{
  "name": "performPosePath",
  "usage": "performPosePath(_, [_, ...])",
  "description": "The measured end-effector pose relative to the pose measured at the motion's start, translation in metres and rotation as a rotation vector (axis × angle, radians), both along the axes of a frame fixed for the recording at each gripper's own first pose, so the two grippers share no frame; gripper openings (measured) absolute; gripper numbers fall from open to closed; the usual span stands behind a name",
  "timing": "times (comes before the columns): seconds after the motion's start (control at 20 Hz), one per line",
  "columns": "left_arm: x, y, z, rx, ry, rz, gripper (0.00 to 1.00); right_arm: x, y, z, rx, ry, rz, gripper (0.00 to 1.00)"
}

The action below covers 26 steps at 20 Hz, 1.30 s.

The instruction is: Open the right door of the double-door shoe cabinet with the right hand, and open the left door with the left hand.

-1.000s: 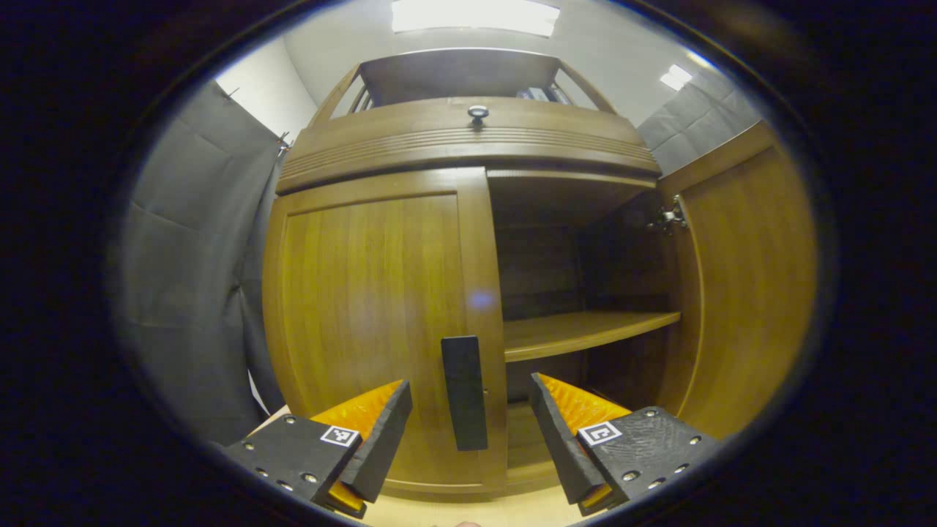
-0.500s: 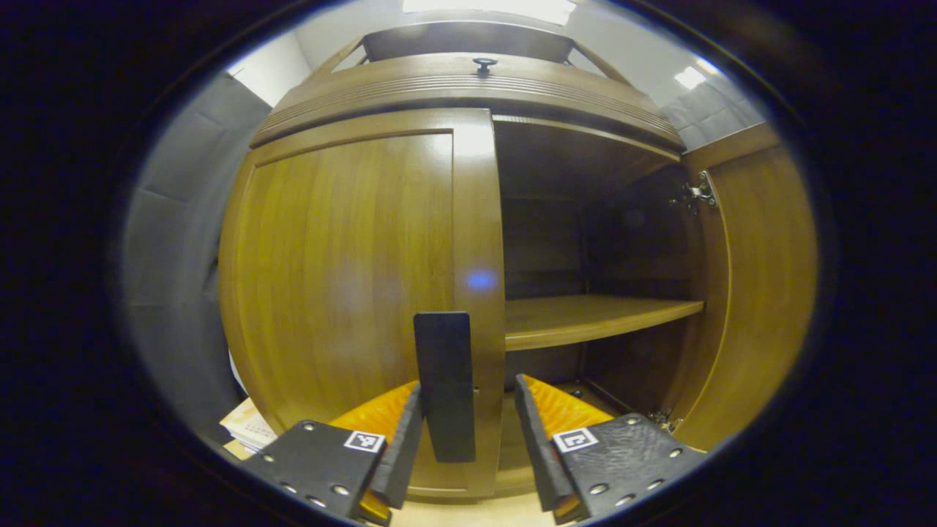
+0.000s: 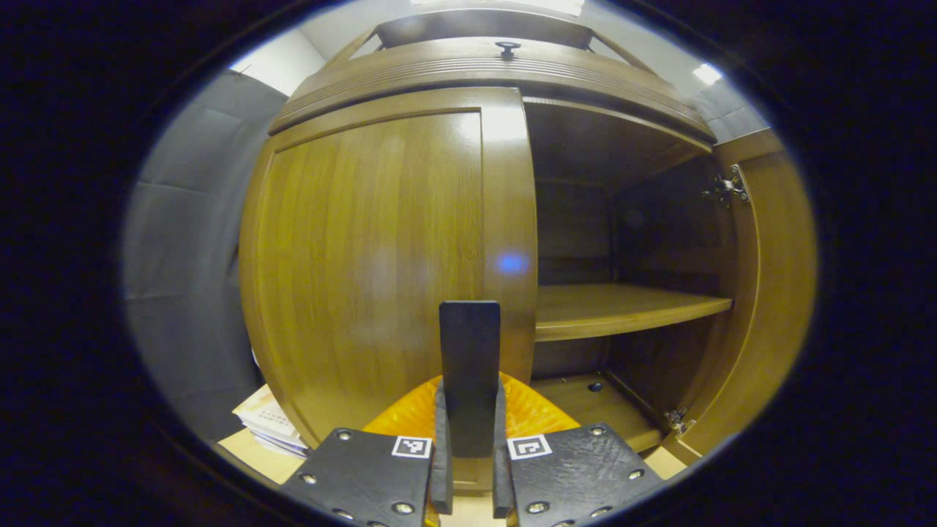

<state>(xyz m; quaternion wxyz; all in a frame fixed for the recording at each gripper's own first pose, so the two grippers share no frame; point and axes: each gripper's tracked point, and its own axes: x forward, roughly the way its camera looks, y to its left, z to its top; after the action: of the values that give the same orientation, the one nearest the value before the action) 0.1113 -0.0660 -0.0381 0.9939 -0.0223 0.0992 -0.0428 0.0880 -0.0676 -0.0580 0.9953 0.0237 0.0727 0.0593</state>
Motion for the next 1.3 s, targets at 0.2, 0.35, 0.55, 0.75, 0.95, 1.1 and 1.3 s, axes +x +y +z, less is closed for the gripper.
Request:
performPosePath(0.2, [-0.005,0.0,0.009,0.002,-0.004,-0.008,0.24,0.003,0.008,0.001,0.018,-0.001,0.018,0.95])
performPosePath(0.35, [-0.01,0.001,0.016,-0.003,0.001,0.003,0.23,-0.002,0.017,0.001,0.028,0.005,0.039,0.96])
performPosePath(0.55, [-0.016,0.008,0.024,-0.016,-0.001,0.022,0.24,-0.008,0.031,0.007,0.033,-0.006,0.082,0.98])
performPosePath(0.75, [-0.023,0.016,0.035,-0.029,-0.008,0.038,0.22,-0.011,0.044,0.013,0.024,-0.003,0.123,0.99])
performPosePath(0.95, [-0.043,0.036,0.041,-0.034,-0.013,0.052,0.24,-0.015,0.062,0.015,0.037,0.001,0.162,0.98])
performPosePath(1.1, [-0.063,0.051,0.042,-0.027,-0.015,0.057,0.23,-0.021,0.072,0.018,0.044,-0.003,0.184,0.96])
performPosePath(1.3, [-0.078,0.07,0.043,-0.034,-0.017,0.071,0.22,-0.028,0.083,0.019,0.042,0.001,0.202,0.95])
